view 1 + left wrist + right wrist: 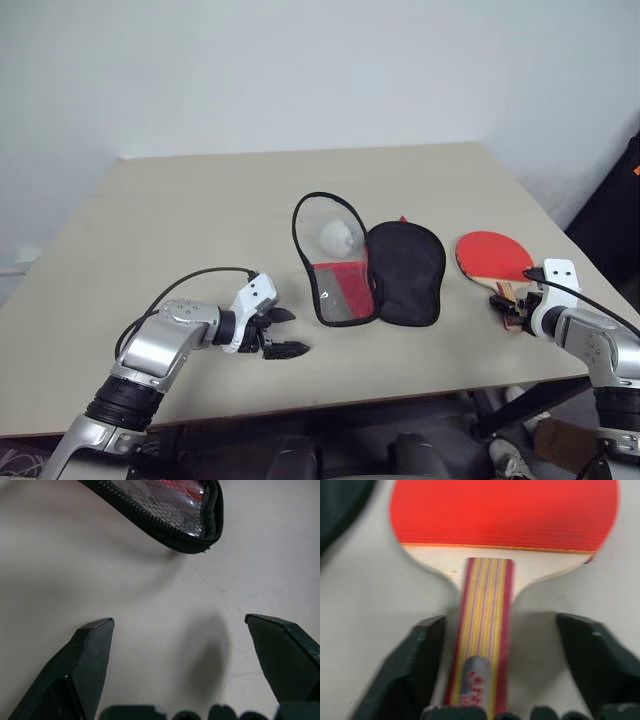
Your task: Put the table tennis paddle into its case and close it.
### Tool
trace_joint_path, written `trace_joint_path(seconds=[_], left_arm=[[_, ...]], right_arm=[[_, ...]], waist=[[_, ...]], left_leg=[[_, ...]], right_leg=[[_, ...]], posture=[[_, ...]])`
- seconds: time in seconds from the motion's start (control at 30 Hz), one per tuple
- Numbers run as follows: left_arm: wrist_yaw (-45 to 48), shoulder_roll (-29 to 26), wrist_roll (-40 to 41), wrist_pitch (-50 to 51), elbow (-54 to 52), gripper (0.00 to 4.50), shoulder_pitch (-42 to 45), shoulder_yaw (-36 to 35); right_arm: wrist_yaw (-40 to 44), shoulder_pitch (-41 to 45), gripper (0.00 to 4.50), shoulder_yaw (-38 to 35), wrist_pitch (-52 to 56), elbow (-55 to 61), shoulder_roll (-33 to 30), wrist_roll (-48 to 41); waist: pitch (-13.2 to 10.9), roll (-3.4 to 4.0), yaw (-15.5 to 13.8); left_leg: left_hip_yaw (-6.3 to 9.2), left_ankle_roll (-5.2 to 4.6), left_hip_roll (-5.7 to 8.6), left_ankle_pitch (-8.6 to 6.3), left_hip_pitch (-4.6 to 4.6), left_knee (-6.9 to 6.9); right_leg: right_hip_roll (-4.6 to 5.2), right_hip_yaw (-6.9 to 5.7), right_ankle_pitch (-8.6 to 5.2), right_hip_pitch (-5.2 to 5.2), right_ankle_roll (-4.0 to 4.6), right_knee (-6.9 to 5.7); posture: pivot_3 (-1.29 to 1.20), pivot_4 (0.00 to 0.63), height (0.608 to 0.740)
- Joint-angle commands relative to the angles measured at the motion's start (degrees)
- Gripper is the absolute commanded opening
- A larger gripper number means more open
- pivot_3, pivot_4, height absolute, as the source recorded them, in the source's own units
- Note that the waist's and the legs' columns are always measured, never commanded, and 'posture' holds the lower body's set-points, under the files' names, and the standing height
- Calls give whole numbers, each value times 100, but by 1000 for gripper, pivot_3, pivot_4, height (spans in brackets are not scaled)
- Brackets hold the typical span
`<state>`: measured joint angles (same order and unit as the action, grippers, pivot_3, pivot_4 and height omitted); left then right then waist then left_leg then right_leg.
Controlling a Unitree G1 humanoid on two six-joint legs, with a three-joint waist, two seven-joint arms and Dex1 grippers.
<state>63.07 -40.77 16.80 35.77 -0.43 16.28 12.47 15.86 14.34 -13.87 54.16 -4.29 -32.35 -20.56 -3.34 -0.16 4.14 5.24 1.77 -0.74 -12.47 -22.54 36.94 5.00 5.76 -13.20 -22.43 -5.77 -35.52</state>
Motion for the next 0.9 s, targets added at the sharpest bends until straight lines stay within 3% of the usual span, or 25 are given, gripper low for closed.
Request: trace_joint_path(seconds=[0.03,0.17,0.37,0.53,0.9], left_arm=[[11,43,-79,-35,88,4500,86,88],[65,46,-113,-71,222,4500,200,76],[98,76,-154,-93,365,4500,272,97],[119,108,-187,-122,465,4500,343,132],[162,260,-247,-199,664,4500,556,226]], right_arm=[[-171,127,2531,15,-100,-242,44,236],[-324,246,1120,-125,-150,-243,198,220],[-680,481,1127,-692,-365,-1,491,75],[-1091,939,1127,-1353,-129,763,1059,-504],[-2485,1497,1127,-674,989,2308,2874,-466]], waist=[[0,-6,-2],[2,-16,-1],[-1,-21,4],[-31,47,1],[-26,72,-8]], left_leg=[[0,0,0,0,-1,0],[3,0,0,0,0,0],[4,0,0,0,-1,0],[3,-1,0,0,-6,-2],[16,-45,1,29,-9,-39]], right_leg=[[0,0,0,0,0,1],[0,-1,0,2,0,1],[-1,-1,0,-1,0,1],[-1,0,1,-8,-1,-11],[-5,-5,1,-17,1,-13]], posture=[[0,0,740],[0,0,740],[0,0,740],[0,0,740],[0,0,740]])
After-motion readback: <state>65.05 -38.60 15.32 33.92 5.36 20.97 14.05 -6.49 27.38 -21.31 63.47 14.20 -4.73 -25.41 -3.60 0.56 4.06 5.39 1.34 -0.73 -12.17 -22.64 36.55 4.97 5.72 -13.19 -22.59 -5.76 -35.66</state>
